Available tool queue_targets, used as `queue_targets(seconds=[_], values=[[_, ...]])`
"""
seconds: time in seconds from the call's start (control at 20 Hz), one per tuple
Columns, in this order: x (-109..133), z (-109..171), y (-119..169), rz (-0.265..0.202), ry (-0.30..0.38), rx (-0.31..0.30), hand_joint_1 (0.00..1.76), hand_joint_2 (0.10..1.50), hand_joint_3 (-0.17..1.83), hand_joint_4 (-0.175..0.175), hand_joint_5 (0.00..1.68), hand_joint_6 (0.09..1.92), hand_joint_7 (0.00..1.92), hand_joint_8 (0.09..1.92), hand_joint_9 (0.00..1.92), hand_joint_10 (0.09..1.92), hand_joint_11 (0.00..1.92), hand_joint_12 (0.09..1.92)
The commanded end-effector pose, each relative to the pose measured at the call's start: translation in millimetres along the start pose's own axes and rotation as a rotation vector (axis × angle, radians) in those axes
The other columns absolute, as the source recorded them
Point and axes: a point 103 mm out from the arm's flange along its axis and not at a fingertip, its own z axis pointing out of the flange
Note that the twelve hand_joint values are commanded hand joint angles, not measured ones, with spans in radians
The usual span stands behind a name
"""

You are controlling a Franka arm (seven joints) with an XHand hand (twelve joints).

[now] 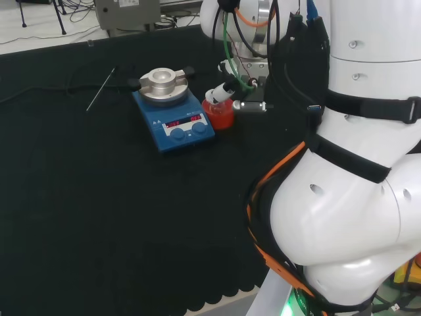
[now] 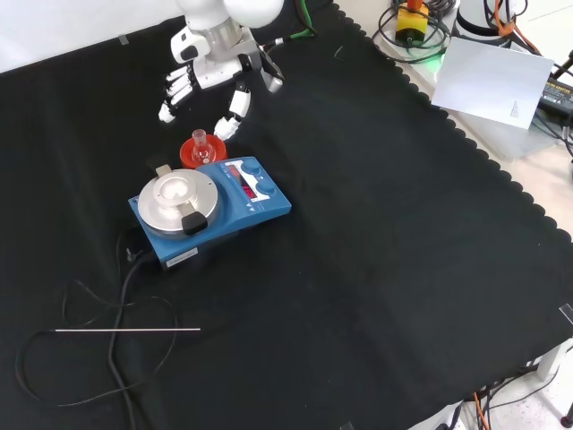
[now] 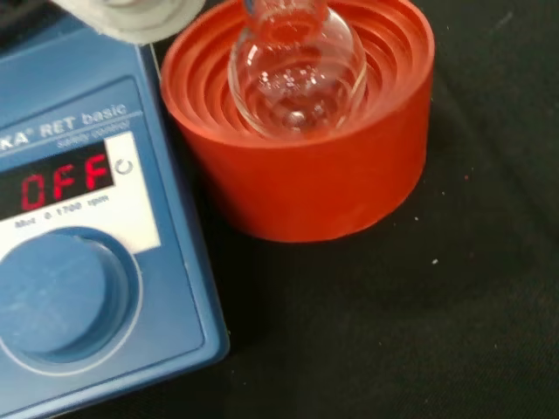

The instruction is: Pick up the round-bottom flask.

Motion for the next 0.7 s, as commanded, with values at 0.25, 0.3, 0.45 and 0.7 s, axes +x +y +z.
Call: queue_targets(seconds=[0.25, 0.3, 0.45, 0.7], values=[[-12, 17, 6, 0.028, 0.099, -0.001, 0.84, 0.62, 0.60, -0.028, 0.74, 0.62, 0.14, 0.59, 0.31, 0.70, 0.00, 1.30], [-13, 18, 6, 0.026, 0.102, 0.000, 0.85, 0.61, 0.60, -0.027, 0.74, 0.64, 0.14, 0.59, 0.32, 0.70, 0.00, 1.31], [-13, 22, 7, 0.025, 0.120, -0.003, 0.86, 0.60, 0.62, -0.025, 0.75, 0.67, 0.15, 0.59, 0.32, 0.70, 0.00, 1.32], [-13, 22, 8, 0.034, 0.157, -0.039, 0.86, 0.59, 0.64, -0.029, 0.69, 0.70, 0.15, 0.59, 0.33, 0.70, 0.00, 1.34]])
